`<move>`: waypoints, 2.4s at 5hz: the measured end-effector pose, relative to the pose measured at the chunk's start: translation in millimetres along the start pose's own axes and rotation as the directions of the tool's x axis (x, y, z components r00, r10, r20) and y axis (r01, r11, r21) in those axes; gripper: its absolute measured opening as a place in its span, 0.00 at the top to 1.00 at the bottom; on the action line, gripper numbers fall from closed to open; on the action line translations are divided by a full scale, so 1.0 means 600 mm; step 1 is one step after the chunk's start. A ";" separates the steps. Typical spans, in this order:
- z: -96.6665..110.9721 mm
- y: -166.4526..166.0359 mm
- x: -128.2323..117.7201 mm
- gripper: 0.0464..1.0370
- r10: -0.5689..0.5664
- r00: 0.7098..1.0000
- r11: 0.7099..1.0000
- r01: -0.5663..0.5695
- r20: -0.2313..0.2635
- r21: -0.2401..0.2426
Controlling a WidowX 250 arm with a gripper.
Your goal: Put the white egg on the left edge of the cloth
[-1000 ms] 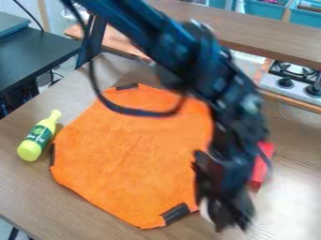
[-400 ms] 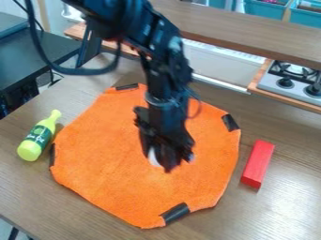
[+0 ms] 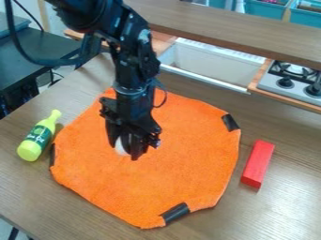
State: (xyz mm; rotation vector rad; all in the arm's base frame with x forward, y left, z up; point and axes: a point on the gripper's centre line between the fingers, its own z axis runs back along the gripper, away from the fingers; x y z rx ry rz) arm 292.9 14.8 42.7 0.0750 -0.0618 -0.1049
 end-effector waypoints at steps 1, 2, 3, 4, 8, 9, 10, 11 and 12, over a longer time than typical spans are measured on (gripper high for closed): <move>-0.005 0.041 -0.015 0.44 0.045 0.999 0.999 -0.045 -0.023 0.020; -0.009 0.077 -0.025 0.44 0.106 0.994 0.994 -0.104 -0.032 0.039; -0.024 0.108 -0.037 0.44 0.165 0.984 0.984 -0.160 -0.074 0.072; -0.046 0.133 -0.043 0.44 0.213 0.971 0.975 -0.205 -0.109 0.082; -0.060 0.174 -0.053 0.03 0.347 0.928 0.931 -0.323 -0.139 0.171; -0.057 0.176 -0.059 0.04 0.364 0.918 0.924 -0.334 -0.160 0.187; -0.054 0.172 -0.058 0.04 0.341 0.926 0.935 -0.316 -0.162 0.160; -0.011 0.174 -0.057 0.04 0.324 0.944 0.945 -0.320 -0.059 0.064; 0.032 0.173 -0.055 0.04 0.331 0.943 0.943 -0.330 0.034 -0.031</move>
